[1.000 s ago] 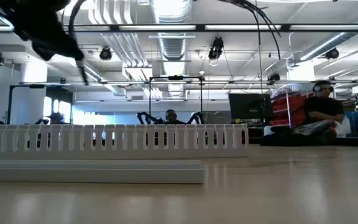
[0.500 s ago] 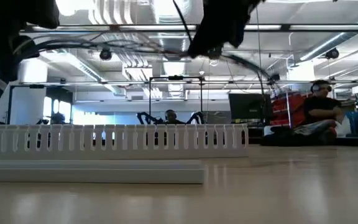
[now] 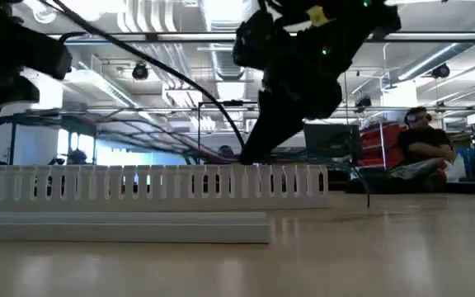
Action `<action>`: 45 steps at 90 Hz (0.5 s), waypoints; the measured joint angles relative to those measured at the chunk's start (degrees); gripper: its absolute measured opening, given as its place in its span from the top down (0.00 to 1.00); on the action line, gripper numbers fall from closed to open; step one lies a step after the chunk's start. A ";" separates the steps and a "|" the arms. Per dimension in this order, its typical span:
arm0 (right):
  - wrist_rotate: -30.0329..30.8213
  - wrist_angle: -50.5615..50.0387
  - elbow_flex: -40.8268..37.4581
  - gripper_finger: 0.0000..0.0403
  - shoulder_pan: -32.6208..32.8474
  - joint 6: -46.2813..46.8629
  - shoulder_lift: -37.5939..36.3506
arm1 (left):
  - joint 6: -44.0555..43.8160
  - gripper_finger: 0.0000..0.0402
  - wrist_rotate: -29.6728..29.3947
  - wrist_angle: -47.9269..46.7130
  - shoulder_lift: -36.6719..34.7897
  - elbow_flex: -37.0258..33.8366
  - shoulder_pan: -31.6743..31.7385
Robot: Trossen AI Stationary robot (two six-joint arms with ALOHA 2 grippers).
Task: Ziptie cables
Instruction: Put the zip-tied cables in the cable duct
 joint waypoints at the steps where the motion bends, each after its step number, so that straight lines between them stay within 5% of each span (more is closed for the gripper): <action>1: -0.11 0.02 0.12 0.99 -0.07 0.02 0.06 | -0.01 0.95 0.23 -0.05 0.12 -0.07 0.01; 45: -0.40 -11.37 7.51 0.99 -2.41 -14.08 -0.49 | 0.14 0.95 3.53 0.35 2.02 -1.20 0.03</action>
